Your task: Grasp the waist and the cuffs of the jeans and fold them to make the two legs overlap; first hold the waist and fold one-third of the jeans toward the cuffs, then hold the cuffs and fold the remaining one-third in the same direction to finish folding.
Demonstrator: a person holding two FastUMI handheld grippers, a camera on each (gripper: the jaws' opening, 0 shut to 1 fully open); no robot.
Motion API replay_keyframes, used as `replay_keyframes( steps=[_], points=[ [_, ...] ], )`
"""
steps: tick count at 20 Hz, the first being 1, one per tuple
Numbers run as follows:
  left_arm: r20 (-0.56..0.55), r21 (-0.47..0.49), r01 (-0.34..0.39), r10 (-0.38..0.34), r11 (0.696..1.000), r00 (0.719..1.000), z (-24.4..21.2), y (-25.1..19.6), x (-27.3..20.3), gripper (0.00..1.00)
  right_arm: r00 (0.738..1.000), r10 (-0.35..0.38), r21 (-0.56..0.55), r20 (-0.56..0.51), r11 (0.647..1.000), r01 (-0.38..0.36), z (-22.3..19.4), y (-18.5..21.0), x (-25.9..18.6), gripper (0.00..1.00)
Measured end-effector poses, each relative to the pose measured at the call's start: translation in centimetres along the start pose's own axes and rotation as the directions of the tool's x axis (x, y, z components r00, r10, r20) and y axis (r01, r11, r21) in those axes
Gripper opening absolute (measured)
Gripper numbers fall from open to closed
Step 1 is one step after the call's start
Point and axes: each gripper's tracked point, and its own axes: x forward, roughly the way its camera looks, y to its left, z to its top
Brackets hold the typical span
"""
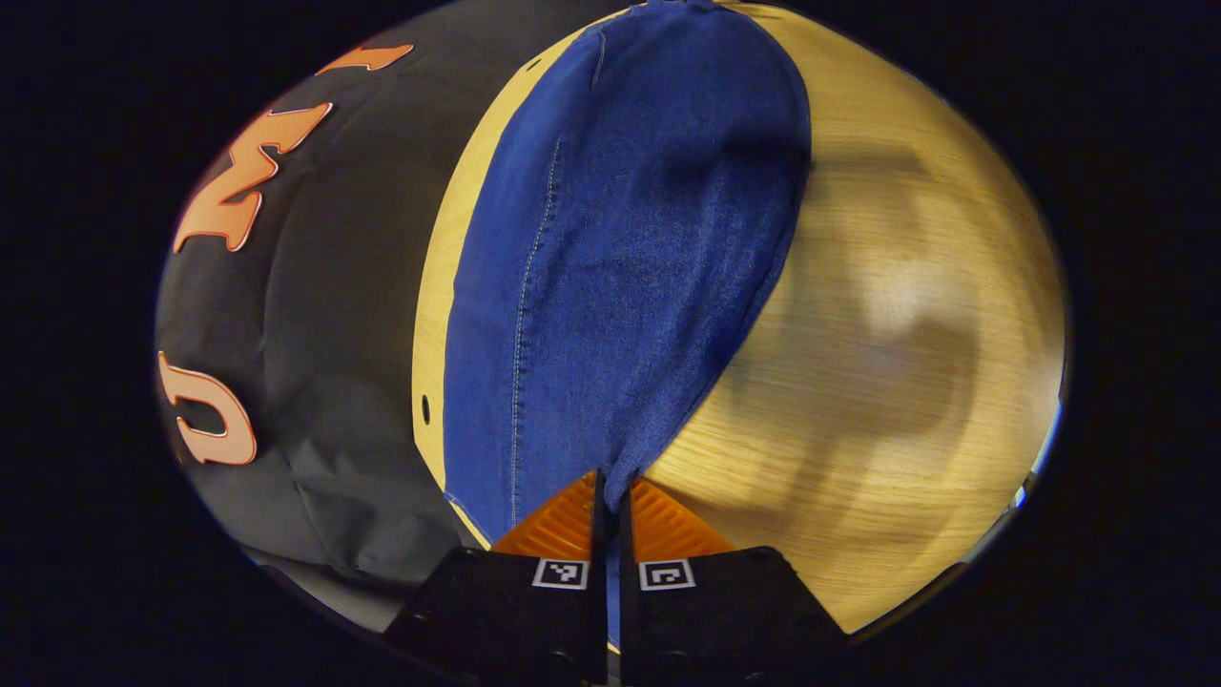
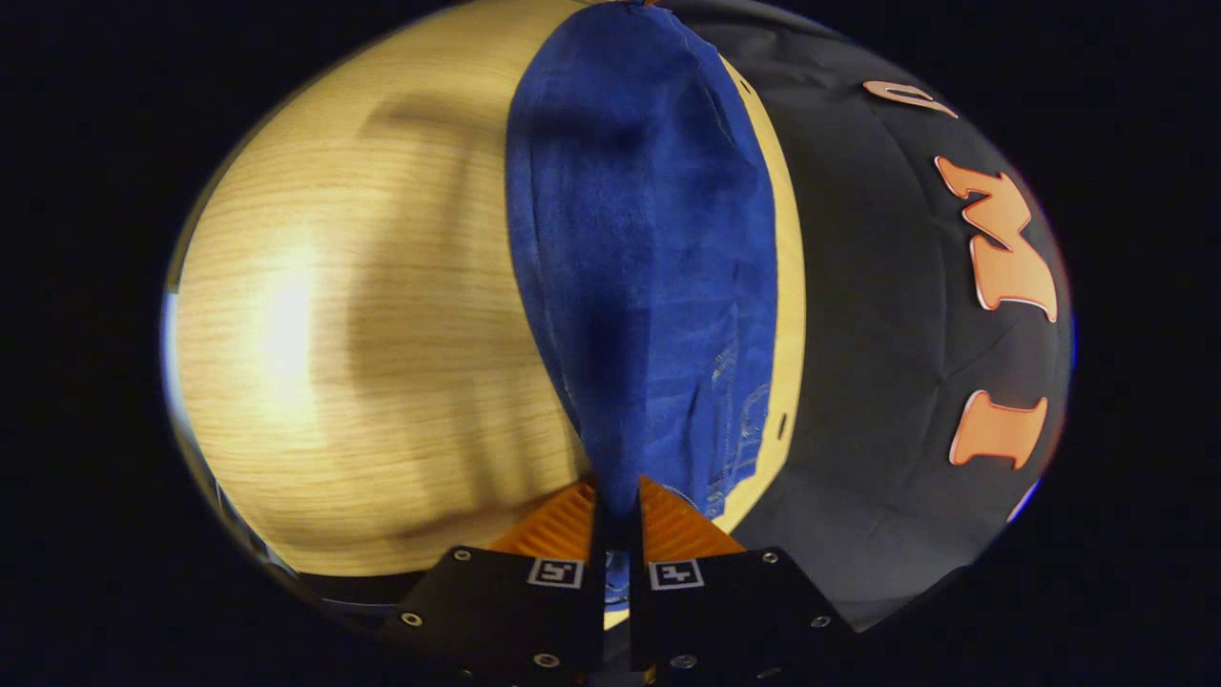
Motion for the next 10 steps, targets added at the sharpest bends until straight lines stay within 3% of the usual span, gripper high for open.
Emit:
replay_keyframes(
  steps=[1,3,5,8,10],
  points=[
    [-0.011,0.026,0.005,-0.004,1.000,1.000,-0.1,0.0,0.0,0.05,1.000,0.019,0.008,0.001,1.000,-0.019,0.0,0.0,-0.4,0.10],
    [-0.046,0.092,0.022,-0.018,0.996,0.999,-0.2,-0.1,-0.3,0.05,0.991,0.132,0.097,0.011,0.986,-0.132,-0.1,0.4,-1.3,0.03],
    [-0.049,0.074,0.058,-0.054,0.996,0.997,0.3,-0.2,-1.3,0.05,0.972,0.228,0.199,0.048,0.952,-0.233,-0.2,-0.1,-0.9,0.03],
    [-0.029,-0.029,0.231,-0.232,0.973,0.972,-0.3,-1.0,-4.0,0.05,0.947,0.311,0.267,0.075,0.909,-0.320,-0.5,-1.6,-2.0,0.03],
    [0.003,-0.038,0.318,-0.318,0.947,0.948,-0.2,0.2,-4.7,0.05,0.926,0.368,0.321,0.084,0.870,-0.375,-0.6,-3.1,-3.0,0.03]
  ],
)
